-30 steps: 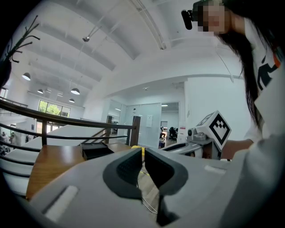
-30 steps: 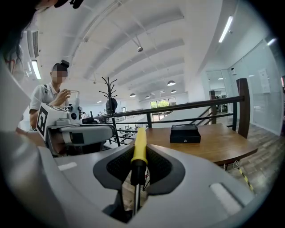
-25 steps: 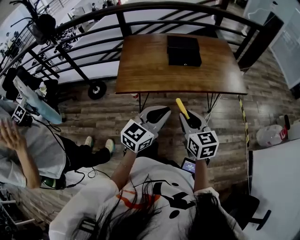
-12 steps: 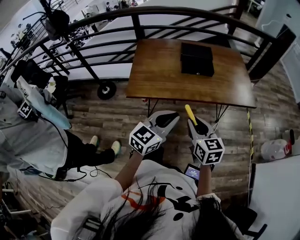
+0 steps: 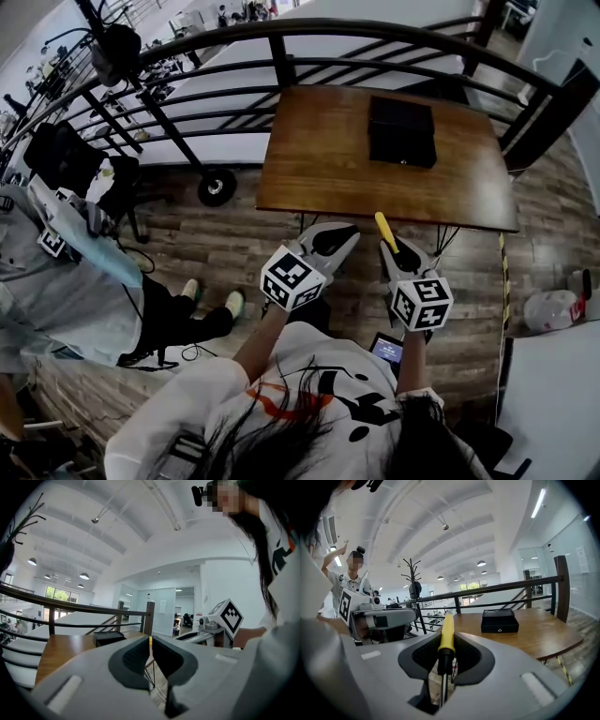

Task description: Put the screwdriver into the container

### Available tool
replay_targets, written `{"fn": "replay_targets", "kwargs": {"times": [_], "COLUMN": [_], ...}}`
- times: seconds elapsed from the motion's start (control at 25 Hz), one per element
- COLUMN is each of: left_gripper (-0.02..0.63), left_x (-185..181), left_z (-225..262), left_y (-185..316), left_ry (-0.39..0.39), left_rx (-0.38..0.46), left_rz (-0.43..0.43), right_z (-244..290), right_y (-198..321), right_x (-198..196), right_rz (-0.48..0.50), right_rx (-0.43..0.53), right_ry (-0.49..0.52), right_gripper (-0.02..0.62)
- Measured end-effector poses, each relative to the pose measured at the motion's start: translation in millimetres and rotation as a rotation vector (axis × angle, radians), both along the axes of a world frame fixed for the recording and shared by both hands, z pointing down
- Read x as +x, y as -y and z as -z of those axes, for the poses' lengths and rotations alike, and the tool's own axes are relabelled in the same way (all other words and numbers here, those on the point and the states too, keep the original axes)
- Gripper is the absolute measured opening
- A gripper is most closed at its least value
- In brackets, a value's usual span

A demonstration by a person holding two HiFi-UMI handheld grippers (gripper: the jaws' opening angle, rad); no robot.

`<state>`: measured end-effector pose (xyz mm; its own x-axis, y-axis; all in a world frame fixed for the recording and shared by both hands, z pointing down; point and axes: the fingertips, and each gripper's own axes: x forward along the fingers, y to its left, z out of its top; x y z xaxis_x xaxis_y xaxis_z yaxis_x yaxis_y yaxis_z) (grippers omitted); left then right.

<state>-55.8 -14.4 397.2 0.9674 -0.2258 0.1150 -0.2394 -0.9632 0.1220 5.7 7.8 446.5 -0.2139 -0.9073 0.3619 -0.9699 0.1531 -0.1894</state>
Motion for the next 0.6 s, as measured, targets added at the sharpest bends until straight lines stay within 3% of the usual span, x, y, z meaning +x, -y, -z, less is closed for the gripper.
{"fn": "replay_targets", "kwargs": {"times": [0.6], "left_gripper": [0.0], "left_x": [28], "left_z": [6], "left_y": [88], "left_ry": [0.003], "left_rx": [-0.024], "left_rz": [-0.039], "right_z": [3], "right_y": [79], "right_x": [28], "right_rz": [-0.051], "right_rx": [-0.03], "right_ry": [0.014], "right_gripper": [0.101]}}
